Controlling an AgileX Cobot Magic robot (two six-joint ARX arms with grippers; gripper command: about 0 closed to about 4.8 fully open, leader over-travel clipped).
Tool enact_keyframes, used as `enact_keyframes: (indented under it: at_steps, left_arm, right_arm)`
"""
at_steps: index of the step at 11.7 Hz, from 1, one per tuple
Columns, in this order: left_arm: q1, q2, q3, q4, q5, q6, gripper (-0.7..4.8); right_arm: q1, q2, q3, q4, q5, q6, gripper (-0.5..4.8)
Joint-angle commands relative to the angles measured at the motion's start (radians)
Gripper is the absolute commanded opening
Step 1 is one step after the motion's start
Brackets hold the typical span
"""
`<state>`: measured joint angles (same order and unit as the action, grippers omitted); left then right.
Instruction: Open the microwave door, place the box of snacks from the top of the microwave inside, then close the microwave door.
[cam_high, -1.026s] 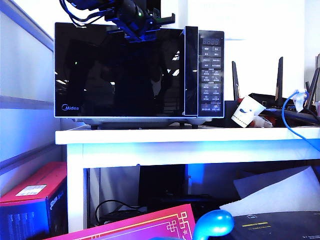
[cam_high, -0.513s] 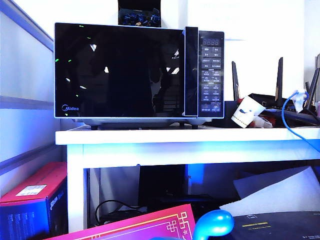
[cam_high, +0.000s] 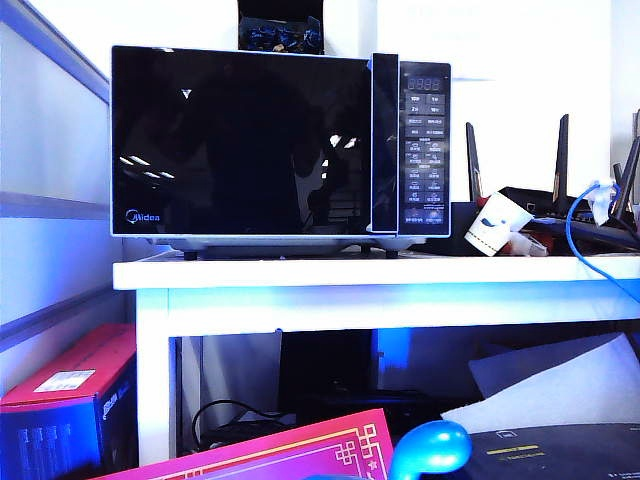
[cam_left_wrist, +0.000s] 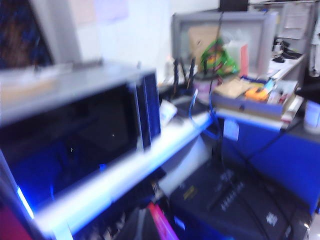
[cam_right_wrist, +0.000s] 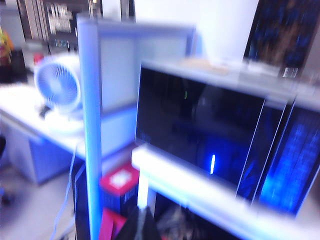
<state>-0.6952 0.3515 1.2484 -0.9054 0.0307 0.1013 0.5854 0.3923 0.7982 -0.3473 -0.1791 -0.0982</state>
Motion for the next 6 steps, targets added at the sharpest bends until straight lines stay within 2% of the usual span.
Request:
enact_keyframes:
  at_steps: [1,3,4,6]
  left_arm:
    - [-0.001,-0.314,-0.734,0.547,0.038,-0.147,-0.05]
    - [-0.001,-0.307,-0.932,0.679,0.076,-0.172,-0.05]
    - [-0.001,-0.307,-1.150,0.803,0.075,-0.187,-0.05]
    - [0.000,-0.307,-1.242,0.830,0.058,-0.170,-0.05]
  right_arm:
    - [0.000,-0.124,-0.226,0.123,0.114,0.026,-0.01]
    - [0.000,-0.210,-0.334,0.120,0.174,0.052,-0.01]
    - [0.000,-0.364,-0.509,0.113,0.231,0.086,-0.01]
    - [-0.002,-0.390,-0.618,0.090,0.267,0.121,-0.01]
